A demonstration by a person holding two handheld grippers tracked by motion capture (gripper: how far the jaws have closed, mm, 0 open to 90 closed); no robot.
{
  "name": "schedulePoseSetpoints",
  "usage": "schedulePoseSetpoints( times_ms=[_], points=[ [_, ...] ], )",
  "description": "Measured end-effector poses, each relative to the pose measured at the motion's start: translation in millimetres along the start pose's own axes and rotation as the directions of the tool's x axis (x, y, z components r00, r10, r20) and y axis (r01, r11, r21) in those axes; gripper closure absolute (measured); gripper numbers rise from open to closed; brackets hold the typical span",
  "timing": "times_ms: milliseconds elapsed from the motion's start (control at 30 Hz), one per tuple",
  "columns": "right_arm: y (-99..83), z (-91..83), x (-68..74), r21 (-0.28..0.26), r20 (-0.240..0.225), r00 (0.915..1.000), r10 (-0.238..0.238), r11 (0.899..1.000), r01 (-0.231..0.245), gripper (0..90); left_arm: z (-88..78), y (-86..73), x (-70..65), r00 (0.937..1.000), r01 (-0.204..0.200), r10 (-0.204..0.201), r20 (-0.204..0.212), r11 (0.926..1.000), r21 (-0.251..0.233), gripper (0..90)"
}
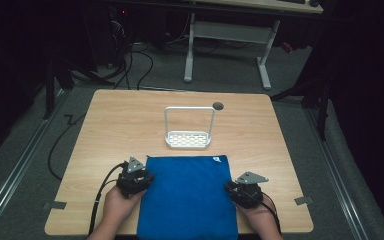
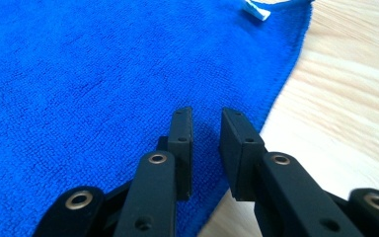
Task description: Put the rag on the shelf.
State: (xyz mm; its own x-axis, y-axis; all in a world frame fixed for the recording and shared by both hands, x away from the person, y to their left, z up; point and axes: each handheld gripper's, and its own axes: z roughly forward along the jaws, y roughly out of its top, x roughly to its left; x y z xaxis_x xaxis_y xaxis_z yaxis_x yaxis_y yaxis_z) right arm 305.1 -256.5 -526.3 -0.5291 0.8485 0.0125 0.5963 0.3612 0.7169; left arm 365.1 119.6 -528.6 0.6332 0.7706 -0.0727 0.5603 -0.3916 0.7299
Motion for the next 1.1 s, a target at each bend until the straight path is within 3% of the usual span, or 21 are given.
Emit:
schedulePoseSetpoints(
  times_ms=[100, 200, 300, 467, 533, 600, 667, 867, 967, 1100],
  points=[
    [-3.4, -3.7, -2.9, -0.003, 0.0, 0.9998, 0.02, 1.0, -0.02, 74.8, 1.7, 2.1, -0.7, 1.0, 0.006, -0.006, 0.005, 1.0, 0.005, 66.7],
    [-4.9, -7.6, -5.2, -0.033, 0.001, 0.9994, 0.036, 0.999, -0.035, 72.9, -2.4, 2.5, 2.8, 0.9998, 0.007, -0.008, -0.016, 0.9998, -0.016, 66.0],
    [-6.2, -14.2, -13.1, -0.07, 0.001, 0.9964, 0.085, 0.994, -0.085, 71.8, -8.7, 1.8, 10.3, 0.999, 0.029, -0.031, -0.033, 0.9986, -0.043, 64.6],
    [-11.3, -21.1, -25.5, -0.09, 0.01, 0.991, 0.134, 0.987, -0.132, 71.7, -10.9, 6.7, 24.8, 0.9959, 0.042, -0.046, -0.078, 0.998, -0.048, 62.7],
    [-11.5, -21.9, -27.7, -0.091, 0.016, 0.9901, 0.14, 0.986, -0.138, 71.7, -9.8, 10.6, 31.3, 0.9943, 0.054, -0.058, -0.089, 0.9975, -0.045, 62.7],
    [-10.8, -21.9, -27.4, -0.093, 0.018, 0.9908, 0.134, 0.987, -0.132, 71.4, -7.5, 13.6, 38.5, 0.9909, 0.089, -0.095, -0.095, 0.9939, -0.065, 62.7],
    [-10.6, -21.8, -26.4, -0.093, 0.016, 0.992, 0.125, 0.988, -0.123, 71.2, -1.8, 17.4, 46.2, 0.9876, 0.127, -0.131, -0.087, 0.9908, -0.048, 63.0],
    [-10.2, -21.0, -26.9, -0.096, 0.011, 0.9921, 0.125, 0.988, -0.123, 69.9, 21.0, 31.3, 49.0, 0.9881, 0.15, -0.152, -0.025, 0.9877, -0.043, 57.1],
    [-10.5, -20.4, -27.9, -0.101, 0.017, 0.9919, 0.126, 0.987, -0.124, 66.7, 31.2, 29.7, 50.9, 0.9823, 0.187, -0.187, 0.0, 0.9813, -0.045, 56.4],
    [-10.2, -18.4, -26.8, -0.111, 0.031, 0.9932, 0.112, 0.988, -0.108, 64.4, 31.1, 29.8, 46.7, 0.9869, 0.161, -0.161, 0.004, 0.9863, -0.036, 60.8]
  ],
)
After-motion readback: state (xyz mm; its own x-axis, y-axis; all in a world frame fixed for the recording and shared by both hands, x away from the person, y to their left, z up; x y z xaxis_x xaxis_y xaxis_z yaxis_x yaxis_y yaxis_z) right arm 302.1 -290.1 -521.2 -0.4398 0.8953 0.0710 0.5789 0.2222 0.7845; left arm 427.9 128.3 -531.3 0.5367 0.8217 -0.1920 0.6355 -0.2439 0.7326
